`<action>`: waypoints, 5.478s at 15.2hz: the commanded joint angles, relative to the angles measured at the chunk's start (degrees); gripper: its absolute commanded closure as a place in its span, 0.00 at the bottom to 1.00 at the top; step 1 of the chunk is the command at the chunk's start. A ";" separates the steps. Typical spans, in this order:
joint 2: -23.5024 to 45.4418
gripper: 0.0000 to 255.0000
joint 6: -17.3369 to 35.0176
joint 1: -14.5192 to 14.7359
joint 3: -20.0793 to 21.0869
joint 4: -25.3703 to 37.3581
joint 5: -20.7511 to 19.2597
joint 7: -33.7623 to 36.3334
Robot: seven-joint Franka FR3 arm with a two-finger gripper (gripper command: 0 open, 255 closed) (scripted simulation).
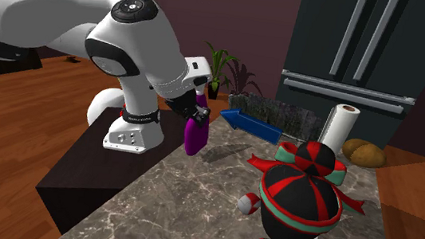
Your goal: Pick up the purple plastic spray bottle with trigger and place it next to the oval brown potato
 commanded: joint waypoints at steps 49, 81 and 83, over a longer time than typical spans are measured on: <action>3.22 1.00 -22.57 14.80 32.18 30.20 28.21 12.75; 38.26 1.00 3.67 69.64 -13.13 62.93 27.54 4.09; 37.83 1.00 3.70 76.53 -18.47 67.45 26.86 4.07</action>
